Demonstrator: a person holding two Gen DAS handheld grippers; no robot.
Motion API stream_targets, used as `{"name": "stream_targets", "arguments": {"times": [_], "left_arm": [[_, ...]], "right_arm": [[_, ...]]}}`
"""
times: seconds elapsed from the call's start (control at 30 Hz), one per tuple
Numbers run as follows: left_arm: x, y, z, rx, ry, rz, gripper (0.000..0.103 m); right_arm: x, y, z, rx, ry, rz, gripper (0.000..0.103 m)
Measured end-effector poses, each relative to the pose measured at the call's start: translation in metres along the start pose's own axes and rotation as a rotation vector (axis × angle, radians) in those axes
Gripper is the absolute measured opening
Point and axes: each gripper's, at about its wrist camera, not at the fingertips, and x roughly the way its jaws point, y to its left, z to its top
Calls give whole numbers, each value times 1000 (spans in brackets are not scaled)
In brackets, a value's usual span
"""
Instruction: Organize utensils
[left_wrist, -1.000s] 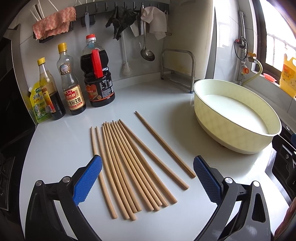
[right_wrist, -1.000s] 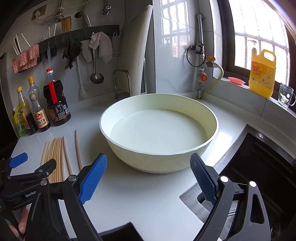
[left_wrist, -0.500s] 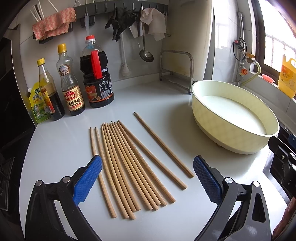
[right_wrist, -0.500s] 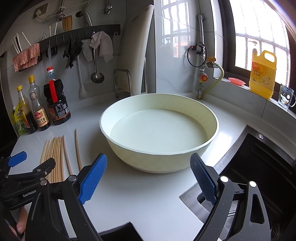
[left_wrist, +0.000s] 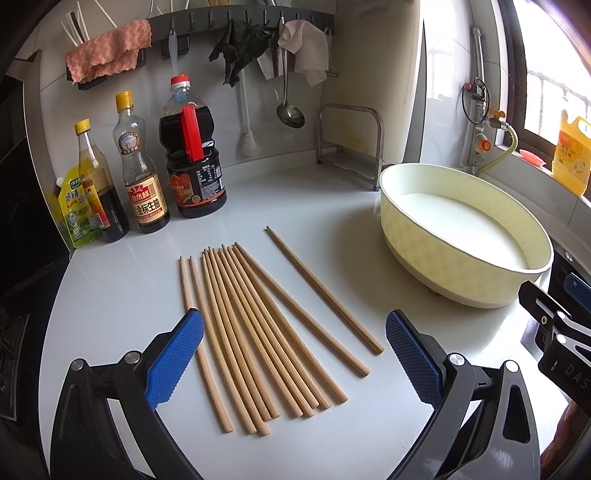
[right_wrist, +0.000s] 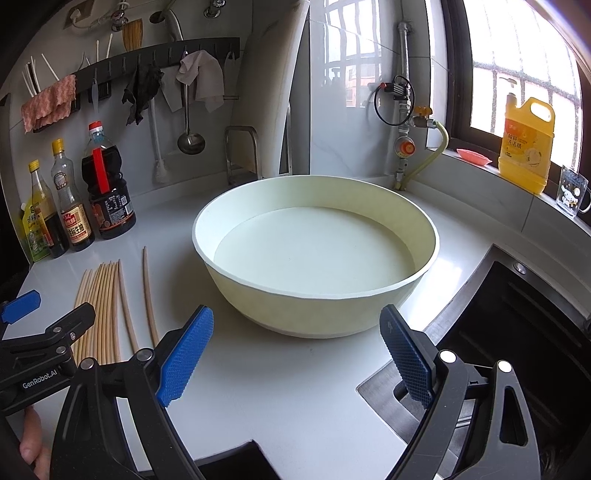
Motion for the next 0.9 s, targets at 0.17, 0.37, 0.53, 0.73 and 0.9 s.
{"name": "stream_targets", "arguments": {"times": [0.17,0.37,0.53,0.73,0.9], "left_arm": [[1,-1,-1,4,2,1,97],[1,-1,-1,5,1,1,97],[1,-1,-1,5,2,0,97],[1,-1,-1,5,3,-1,97],[2,2,-2,-1,18,-11,97]], "right_arm": [[2,0,0,2,6,0,87],[2,1,-1,1,3,-3,87],[2,0,-1,0,3,-2,87],[3,1,-2,0,1,2,87],[1,-1,-1,12,-5,53,87]]}}
